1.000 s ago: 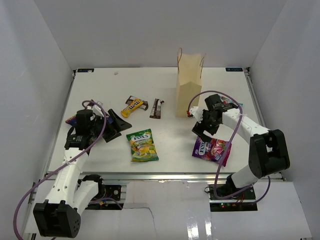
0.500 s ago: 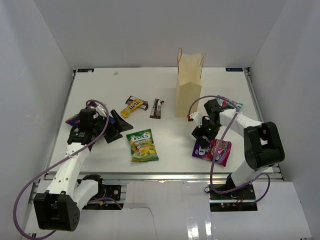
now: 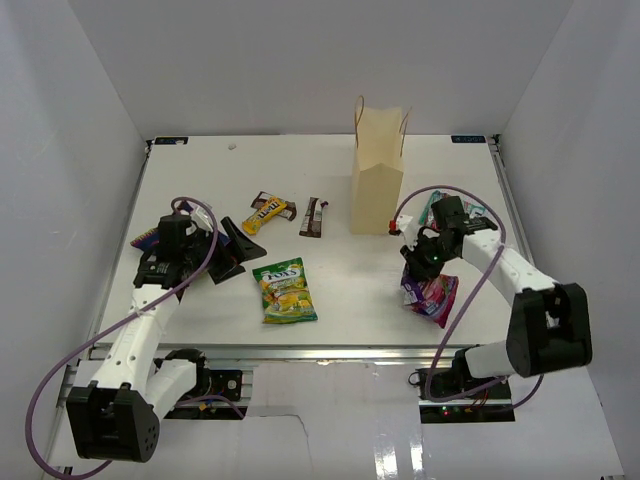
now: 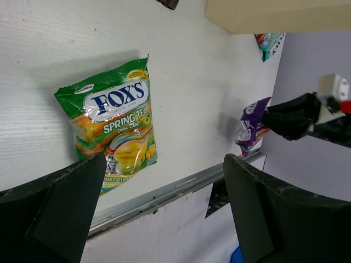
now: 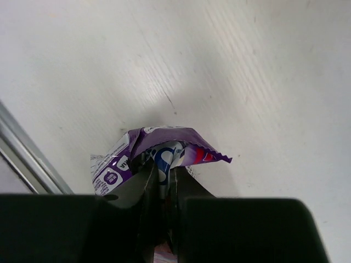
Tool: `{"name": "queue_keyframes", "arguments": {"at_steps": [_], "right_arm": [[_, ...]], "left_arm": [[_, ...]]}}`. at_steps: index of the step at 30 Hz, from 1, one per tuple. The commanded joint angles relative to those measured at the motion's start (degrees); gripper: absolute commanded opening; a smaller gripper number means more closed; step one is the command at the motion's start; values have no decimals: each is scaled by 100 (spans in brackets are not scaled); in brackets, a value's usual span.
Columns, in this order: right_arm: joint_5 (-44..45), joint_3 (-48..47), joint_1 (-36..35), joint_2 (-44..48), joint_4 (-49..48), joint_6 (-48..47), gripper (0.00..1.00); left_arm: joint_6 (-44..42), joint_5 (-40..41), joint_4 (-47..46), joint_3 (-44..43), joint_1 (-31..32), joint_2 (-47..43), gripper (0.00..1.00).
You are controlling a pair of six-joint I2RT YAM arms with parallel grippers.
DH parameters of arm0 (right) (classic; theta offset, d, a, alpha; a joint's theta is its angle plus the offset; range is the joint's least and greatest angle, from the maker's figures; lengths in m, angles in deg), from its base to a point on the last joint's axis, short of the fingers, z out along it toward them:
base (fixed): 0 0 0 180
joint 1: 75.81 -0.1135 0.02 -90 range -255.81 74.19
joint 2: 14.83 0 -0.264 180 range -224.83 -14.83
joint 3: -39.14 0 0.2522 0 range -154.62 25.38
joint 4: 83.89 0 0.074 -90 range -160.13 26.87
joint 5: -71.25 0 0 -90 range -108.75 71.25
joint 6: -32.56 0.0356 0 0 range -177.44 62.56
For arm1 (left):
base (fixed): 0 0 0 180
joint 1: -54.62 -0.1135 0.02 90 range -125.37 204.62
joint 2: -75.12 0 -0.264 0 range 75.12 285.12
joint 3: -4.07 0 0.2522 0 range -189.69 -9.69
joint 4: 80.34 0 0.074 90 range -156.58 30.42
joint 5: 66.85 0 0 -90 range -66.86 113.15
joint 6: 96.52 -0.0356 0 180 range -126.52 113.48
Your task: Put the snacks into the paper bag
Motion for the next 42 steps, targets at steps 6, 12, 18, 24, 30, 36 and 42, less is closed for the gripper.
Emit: {"name": "queue_keyframes", "arguments": {"at_steps": [6,12,18,24,30,36,42], "right_arm": [[-2970,-1428,150,1173,1016,-1087,8],[-3772,-3053,141,1041,-874,1169,8],[-3025,-5037,132,-27,-3367,3410,8],[-2629,-6824,132,-1662,-4257,3730,8],[-2366,-7934,97,-2509,-4521,3318,8],[-2251,-7567,115,-2572,-4276,2457,8],[-2286,-6890,115,-2396,-4117,1842,9]], "left_arm": [[-121,-191,-119,-376,60,-106,98],[-121,-200,-119,-465,60,-194,98],[-95,-200,-119,-526,87,-142,98],[-59,-156,-119,-570,104,-168,98],[2,-95,-110,-509,122,-291,98],[20,-51,-57,-517,113,-344,98],[20,-51,-48,-526,113,-335,98]]}}
